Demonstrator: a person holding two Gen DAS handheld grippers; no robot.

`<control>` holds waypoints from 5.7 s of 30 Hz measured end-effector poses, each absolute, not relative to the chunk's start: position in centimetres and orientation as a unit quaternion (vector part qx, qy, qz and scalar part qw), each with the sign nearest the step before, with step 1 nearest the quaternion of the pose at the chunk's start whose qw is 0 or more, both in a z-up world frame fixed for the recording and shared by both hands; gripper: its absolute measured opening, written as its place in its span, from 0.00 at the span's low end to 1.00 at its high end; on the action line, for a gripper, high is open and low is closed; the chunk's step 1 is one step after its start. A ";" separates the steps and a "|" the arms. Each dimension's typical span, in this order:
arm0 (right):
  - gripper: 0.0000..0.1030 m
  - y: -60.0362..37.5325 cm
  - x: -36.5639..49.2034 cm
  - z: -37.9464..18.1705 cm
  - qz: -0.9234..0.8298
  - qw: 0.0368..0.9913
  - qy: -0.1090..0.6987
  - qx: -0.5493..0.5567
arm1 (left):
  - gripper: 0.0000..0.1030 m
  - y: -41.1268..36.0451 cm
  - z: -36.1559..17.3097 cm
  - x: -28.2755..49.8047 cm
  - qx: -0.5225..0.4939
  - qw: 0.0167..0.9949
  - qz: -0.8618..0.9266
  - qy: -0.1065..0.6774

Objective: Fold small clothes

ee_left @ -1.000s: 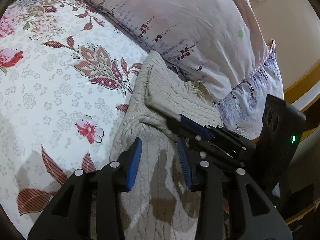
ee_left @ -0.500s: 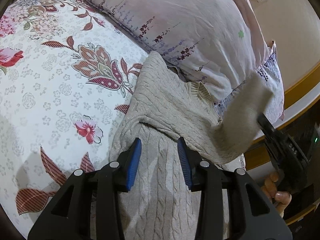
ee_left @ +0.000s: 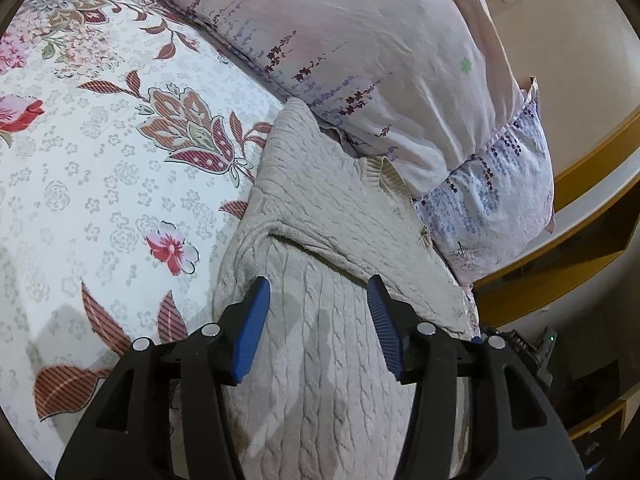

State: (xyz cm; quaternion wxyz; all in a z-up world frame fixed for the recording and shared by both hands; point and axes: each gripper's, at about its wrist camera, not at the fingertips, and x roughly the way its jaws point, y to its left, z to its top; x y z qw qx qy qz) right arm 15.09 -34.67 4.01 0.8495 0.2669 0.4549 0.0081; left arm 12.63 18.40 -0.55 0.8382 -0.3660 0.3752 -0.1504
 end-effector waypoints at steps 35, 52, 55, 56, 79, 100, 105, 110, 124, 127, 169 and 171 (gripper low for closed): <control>0.43 -34.5 11.4 4.5 0.052 0.859 0.467 0.203 | 0.56 19.3 0.9 8.6 -0.321 0.851 -0.178 0.375; 0.37 -40.4 1.2 2.6 0.100 0.796 0.537 0.261 | 0.53 20.0 -0.4 1.1 -0.313 0.822 -0.219 0.422; 0.31 -40.1 -0.1 2.3 0.120 0.787 0.542 0.270 | 0.52 19.6 -0.5 -0.1 -0.314 0.818 -0.227 0.424; 0.29 -40.0 -0.4 2.3 0.122 0.786 0.542 0.270 | 0.51 19.5 -0.5 -0.5 -0.314 0.817 -0.229 0.425; 0.07 -35.2 -5.2 4.4 0.229 0.805 0.519 0.173 | 0.07 16.0 -1.3 -2.4 -0.286 0.776 -0.304 0.473; 0.07 -33.5 -0.3 12.6 0.140 0.943 0.296 0.062 | 0.06 15.8 8.0 3.2 -0.194 0.901 -0.197 0.334; 0.06 -32.7 2.8 13.8 0.126 0.953 0.270 0.048 | 0.06 14.2 11.1 6.1 -0.146 0.929 -0.177 0.292; 0.07 -32.1 6.3 14.6 0.111 0.959 0.256 0.045 | 0.06 13.4 12.9 10.0 -0.134 0.939 -0.164 0.272; 0.07 -31.1 15.8 9.9 0.084 0.948 0.299 0.068 | 0.06 13.7 8.7 21.3 -0.176 0.923 -0.130 0.316; 0.07 -31.4 17.8 6.8 0.076 0.932 0.343 0.085 | 0.05 13.8 5.8 23.1 -0.198 0.907 -0.121 0.352; 0.36 -37.6 19.2 5.4 0.048 0.897 0.397 0.190 | 0.49 18.3 2.6 23.0 -0.313 0.861 -0.138 0.376; 0.33 -37.7 18.3 4.8 0.049 0.894 0.408 0.176 | 0.49 18.0 2.9 21.9 -0.280 0.874 -0.137 0.373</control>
